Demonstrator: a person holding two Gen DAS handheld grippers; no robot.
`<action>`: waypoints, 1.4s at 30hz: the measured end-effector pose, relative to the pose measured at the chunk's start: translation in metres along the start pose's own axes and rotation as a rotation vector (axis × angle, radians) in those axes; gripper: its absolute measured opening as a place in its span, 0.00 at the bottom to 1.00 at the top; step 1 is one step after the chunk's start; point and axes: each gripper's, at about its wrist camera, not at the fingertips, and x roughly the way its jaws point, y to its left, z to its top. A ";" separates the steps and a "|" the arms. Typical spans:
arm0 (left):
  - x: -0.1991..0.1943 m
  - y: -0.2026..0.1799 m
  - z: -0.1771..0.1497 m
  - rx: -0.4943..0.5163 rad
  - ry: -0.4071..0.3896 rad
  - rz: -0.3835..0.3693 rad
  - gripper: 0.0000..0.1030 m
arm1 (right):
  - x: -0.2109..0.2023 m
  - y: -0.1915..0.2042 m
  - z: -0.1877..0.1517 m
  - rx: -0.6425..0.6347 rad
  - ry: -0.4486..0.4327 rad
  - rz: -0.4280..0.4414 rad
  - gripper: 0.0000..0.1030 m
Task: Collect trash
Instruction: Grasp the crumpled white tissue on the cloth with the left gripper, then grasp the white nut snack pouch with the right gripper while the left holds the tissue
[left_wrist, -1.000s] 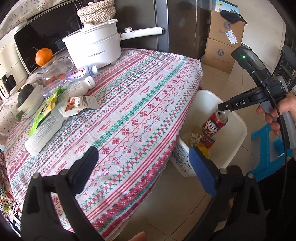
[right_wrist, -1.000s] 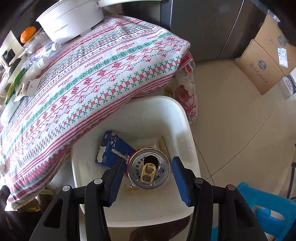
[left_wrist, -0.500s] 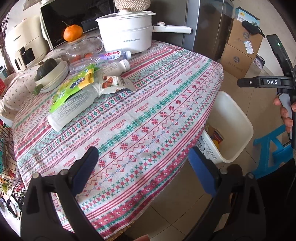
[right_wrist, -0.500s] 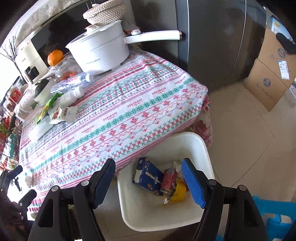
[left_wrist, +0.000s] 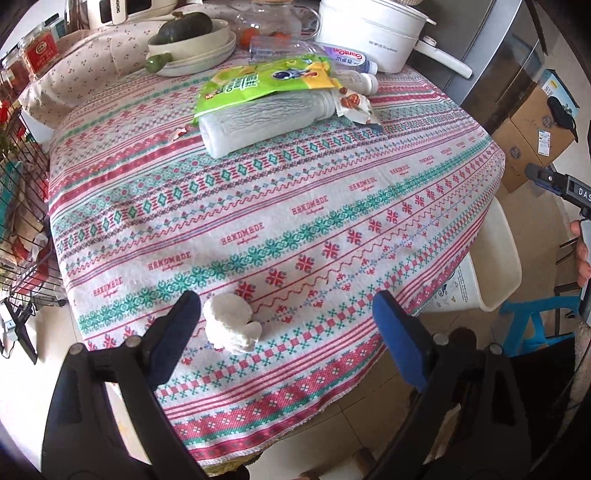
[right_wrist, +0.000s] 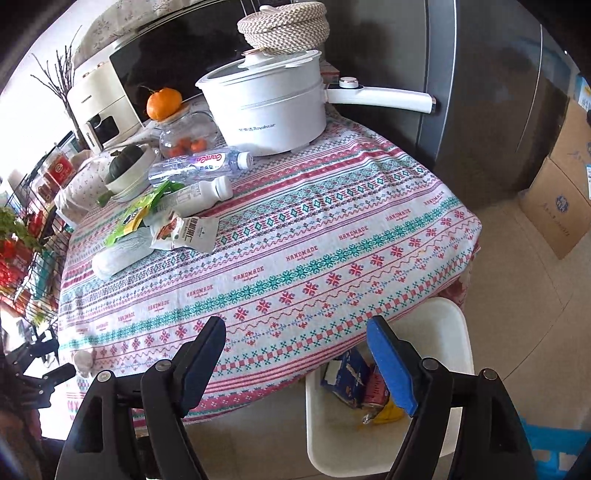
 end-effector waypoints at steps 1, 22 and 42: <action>0.003 0.006 -0.003 -0.008 0.016 0.003 0.88 | 0.002 0.006 0.001 -0.009 0.001 0.003 0.78; 0.034 0.032 -0.011 -0.028 0.105 0.037 0.26 | 0.032 0.063 0.004 -0.106 0.051 0.015 0.78; -0.020 0.019 0.049 -0.016 -0.150 0.051 0.25 | 0.106 0.137 0.034 -0.220 0.020 -0.050 0.78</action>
